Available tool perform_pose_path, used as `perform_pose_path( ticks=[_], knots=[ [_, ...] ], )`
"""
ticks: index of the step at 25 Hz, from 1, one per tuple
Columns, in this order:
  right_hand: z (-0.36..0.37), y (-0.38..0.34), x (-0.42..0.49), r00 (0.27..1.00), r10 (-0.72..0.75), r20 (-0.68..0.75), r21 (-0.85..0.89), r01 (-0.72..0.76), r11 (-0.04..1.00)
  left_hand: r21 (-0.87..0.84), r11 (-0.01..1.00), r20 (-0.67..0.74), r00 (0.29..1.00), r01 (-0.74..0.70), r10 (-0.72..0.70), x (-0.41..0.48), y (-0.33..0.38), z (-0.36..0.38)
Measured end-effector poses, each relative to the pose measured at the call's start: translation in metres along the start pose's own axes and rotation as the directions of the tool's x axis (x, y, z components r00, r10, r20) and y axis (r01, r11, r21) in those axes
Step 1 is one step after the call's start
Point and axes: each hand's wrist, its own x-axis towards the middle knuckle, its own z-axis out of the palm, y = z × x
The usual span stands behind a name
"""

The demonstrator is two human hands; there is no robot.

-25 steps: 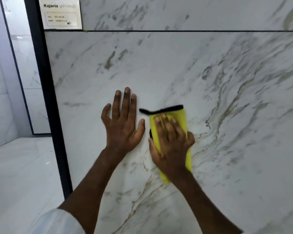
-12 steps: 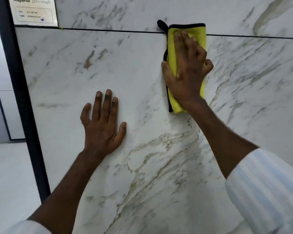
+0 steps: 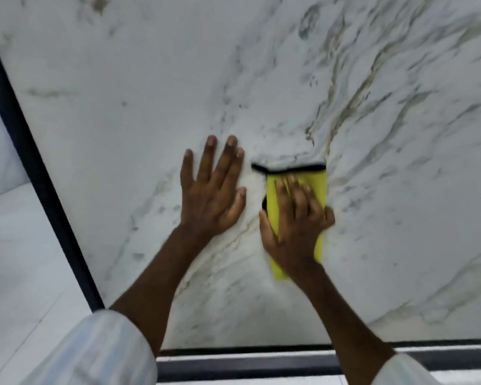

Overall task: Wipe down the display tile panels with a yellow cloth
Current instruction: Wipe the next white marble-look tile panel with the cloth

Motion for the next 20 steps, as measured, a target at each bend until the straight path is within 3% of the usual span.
perform_pose_path(
  ticks=[4,7,9,14,20],
  knots=[
    [0.001,0.014,0.022,0.998,0.031,-0.059,0.036,-0.029,0.999,0.031,0.999,0.001,1.0,0.016,-0.016,-0.002,0.005,0.004],
    [0.006,0.018,-0.048,1.0,0.029,-0.013,0.06,-0.028,0.998,0.075,0.996,0.001,0.999,0.042,-0.042,0.004,0.004,0.003],
    [0.006,0.025,-0.114,0.996,-0.013,0.083,0.06,0.008,0.998,0.01,0.997,0.001,0.997,0.081,-0.081,-0.005,0.021,0.005],
    [-0.008,0.037,-0.213,0.963,-0.064,0.261,0.141,0.027,0.99,-0.088,0.991,0.229,0.97,0.101,-0.079,-0.153,0.1,0.029],
    [0.004,0.034,-0.222,0.97,-0.026,0.244,0.197,-0.024,0.98,-0.062,0.977,0.231,0.955,0.206,-0.187,-0.205,0.129,0.052]
  ],
)
